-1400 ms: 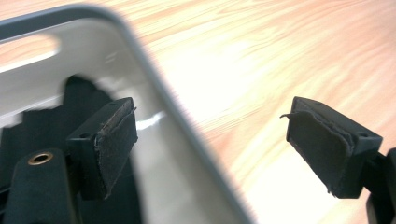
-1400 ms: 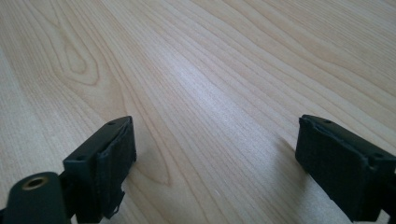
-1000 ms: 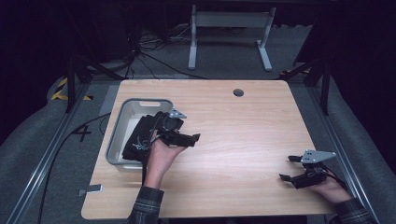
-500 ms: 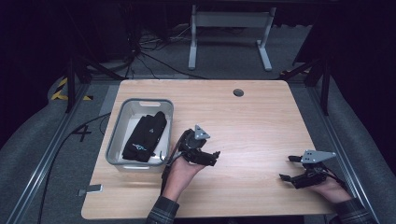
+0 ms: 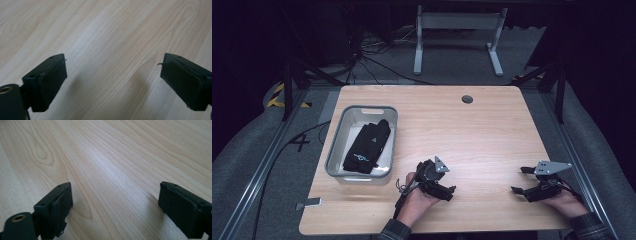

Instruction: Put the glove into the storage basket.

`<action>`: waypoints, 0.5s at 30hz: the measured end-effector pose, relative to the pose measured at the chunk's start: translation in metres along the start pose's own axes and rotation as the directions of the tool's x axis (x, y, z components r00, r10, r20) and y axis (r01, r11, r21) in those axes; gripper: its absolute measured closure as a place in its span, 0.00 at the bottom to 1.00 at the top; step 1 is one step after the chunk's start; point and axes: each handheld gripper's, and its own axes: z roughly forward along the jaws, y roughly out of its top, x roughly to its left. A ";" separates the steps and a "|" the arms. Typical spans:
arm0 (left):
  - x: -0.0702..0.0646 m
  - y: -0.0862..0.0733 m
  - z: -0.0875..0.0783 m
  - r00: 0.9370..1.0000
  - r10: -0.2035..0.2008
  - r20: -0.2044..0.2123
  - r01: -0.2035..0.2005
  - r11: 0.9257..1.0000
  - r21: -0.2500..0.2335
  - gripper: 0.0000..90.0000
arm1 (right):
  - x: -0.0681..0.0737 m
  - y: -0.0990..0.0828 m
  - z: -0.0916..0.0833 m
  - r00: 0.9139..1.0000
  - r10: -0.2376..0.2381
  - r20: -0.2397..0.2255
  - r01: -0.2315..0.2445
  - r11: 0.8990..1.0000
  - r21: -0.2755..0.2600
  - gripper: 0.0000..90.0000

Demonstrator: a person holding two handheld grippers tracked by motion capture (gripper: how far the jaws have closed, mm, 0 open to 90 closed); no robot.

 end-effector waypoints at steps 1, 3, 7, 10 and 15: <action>-0.002 -0.001 0.002 1.000 0.012 -0.005 -0.012 1.000 0.003 0.07 | 0.000 0.000 0.000 1.000 0.000 0.000 0.000 1.000 0.000 0.14; -0.004 -0.001 0.005 0.999 0.041 -0.025 -0.040 0.999 0.015 0.07 | 0.000 0.000 0.000 1.000 0.000 0.000 0.000 1.000 -0.001 0.14; -0.004 -0.003 0.011 0.999 0.039 -0.010 -0.039 0.999 0.018 0.02 | 0.000 0.000 0.000 1.000 -0.001 -0.001 0.001 1.000 -0.001 0.14; -0.003 -0.004 0.012 0.999 0.042 -0.004 -0.042 0.999 -0.001 0.00 | 0.000 0.000 0.000 1.000 -0.002 -0.001 0.002 1.000 -0.001 0.14; -0.002 -0.007 0.012 0.999 0.049 0.000 -0.049 0.998 -0.028 0.00 | 0.000 0.000 0.000 1.000 -0.001 -0.001 0.001 1.000 0.000 0.14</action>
